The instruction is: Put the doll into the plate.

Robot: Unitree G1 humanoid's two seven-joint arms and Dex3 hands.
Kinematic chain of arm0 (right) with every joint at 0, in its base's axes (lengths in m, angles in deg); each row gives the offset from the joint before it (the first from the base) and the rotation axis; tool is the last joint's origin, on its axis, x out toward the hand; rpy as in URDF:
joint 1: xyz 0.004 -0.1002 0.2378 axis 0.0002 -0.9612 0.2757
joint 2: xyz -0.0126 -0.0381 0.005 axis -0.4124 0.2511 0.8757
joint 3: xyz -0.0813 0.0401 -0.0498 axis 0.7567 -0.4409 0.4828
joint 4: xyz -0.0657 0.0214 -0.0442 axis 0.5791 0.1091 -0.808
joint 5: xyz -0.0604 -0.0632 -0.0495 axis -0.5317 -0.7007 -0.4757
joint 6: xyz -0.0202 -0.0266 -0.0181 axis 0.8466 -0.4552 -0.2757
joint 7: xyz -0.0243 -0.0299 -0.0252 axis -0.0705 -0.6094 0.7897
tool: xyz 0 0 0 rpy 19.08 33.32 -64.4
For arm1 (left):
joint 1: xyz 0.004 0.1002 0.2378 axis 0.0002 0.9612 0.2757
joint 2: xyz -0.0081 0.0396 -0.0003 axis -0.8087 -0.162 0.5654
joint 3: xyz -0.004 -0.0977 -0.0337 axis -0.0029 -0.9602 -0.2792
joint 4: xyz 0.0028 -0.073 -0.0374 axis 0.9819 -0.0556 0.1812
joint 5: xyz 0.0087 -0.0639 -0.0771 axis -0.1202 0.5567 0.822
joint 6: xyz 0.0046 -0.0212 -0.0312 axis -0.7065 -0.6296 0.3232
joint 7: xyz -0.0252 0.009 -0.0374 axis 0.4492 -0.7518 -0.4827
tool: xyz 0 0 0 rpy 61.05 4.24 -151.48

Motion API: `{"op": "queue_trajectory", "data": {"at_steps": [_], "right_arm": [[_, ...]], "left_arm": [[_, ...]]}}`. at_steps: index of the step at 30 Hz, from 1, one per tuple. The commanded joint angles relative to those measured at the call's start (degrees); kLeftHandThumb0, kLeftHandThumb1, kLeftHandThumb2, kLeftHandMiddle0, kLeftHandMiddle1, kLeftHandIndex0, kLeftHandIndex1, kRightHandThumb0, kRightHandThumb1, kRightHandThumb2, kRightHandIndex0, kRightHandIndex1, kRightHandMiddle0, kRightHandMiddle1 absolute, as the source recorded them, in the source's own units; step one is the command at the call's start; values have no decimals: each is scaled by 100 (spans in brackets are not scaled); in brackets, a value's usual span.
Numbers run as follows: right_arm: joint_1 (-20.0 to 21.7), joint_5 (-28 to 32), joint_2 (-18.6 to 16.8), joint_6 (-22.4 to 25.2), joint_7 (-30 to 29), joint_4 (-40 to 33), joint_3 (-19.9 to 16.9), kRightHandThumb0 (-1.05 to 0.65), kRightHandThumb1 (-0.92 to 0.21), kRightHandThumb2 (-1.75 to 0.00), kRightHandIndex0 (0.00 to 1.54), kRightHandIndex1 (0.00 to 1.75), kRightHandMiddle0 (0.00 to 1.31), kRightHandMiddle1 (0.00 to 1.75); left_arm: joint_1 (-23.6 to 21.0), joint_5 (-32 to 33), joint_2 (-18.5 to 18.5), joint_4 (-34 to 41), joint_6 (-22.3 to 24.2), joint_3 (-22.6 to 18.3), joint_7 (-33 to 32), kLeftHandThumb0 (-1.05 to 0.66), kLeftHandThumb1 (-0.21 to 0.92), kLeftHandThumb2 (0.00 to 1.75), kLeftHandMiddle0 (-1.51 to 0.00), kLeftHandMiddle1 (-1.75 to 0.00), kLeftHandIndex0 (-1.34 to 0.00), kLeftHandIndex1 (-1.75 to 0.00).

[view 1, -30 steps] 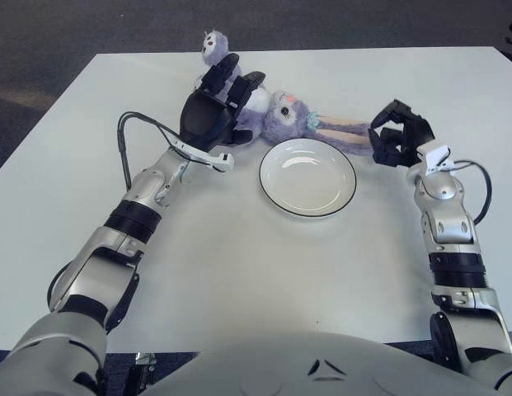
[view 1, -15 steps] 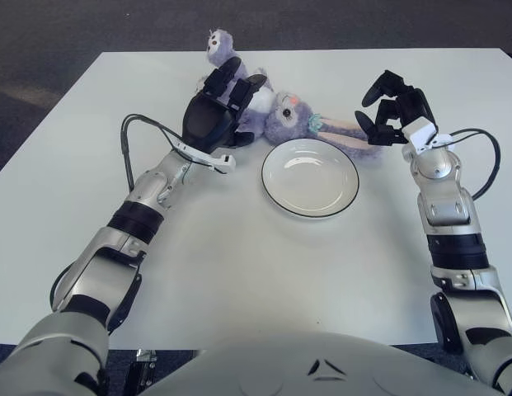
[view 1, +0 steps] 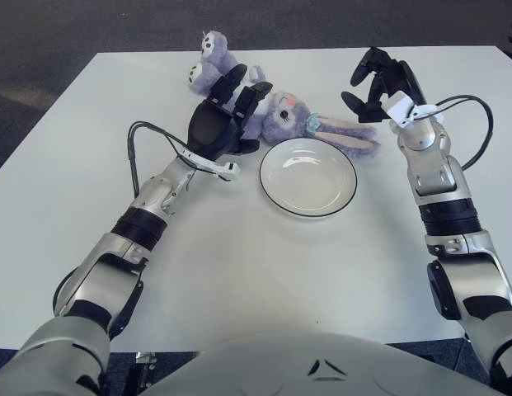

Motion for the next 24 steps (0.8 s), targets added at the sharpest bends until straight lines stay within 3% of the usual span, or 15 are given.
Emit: {"op": "queue_trajectory", "data": {"at_steps": [1,10,16,24], "right_arm": [[177,-90,-4,-87,-8,229,94,-41,-58,-97,84,175,41,175],[463,-153,-27,-284,-73,838,265,-41,-57,-99,81,175,42,175],[779,-459,-99,-197,-279,1176,469,-41,-57,-99,73,175,42,175],[1161,-478,-241,-340,-430,1887,572,-41,-58,-98,68,175,41,175]], "left_arm": [[112,-18,-13,120,-4,48,25,-83,92,113,-30,-12,0,-81],[267,80,14,213,-391,207,19,-72,92,97,-41,-74,-4,-120],[358,133,59,236,-761,289,-37,-64,92,85,-47,-95,-18,-129],[362,8,156,170,-988,380,-180,-59,91,70,-51,-106,-28,-133]]}}
